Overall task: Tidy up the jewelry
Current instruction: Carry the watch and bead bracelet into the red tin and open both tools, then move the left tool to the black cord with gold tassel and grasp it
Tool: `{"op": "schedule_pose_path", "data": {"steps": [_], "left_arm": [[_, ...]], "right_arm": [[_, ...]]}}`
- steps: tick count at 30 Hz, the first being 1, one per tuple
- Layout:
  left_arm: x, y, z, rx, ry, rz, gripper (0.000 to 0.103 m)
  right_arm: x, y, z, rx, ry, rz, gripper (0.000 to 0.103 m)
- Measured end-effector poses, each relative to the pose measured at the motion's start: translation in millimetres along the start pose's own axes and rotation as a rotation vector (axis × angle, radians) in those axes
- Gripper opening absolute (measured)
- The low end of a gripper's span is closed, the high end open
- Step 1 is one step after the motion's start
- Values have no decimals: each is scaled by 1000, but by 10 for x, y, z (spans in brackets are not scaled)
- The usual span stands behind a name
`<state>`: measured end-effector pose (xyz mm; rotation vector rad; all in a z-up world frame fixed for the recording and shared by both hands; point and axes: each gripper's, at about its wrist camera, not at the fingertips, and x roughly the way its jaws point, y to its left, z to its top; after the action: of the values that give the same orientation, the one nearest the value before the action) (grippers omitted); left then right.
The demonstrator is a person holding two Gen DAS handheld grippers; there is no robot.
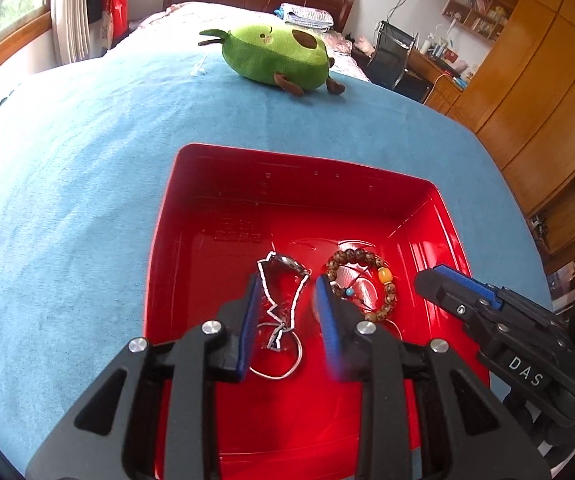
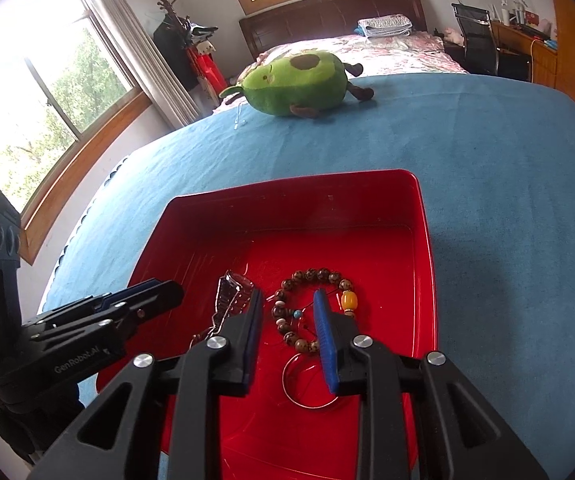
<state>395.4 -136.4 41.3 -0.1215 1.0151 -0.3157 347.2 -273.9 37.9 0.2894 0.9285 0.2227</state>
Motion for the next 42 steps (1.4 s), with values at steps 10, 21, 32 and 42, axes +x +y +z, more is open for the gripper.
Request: {"op": "schedule_pose_path", "data": {"steps": [10, 21, 32, 42], "left_arm": [[-78, -20, -31, 9, -11, 15, 42], [-589, -30, -490, 92, -52, 69, 49], [-837, 163, -1483, 144, 54, 78, 49], [-798, 249, -2101, 149, 171, 50, 48]], "right_arm": [[17, 25, -45, -1, 14, -11, 27], [-286, 103, -225, -10, 4, -28, 27], [-877, 160, -1070, -62, 35, 14, 27], [-1051, 173, -1869, -69, 131, 48, 27]]}}
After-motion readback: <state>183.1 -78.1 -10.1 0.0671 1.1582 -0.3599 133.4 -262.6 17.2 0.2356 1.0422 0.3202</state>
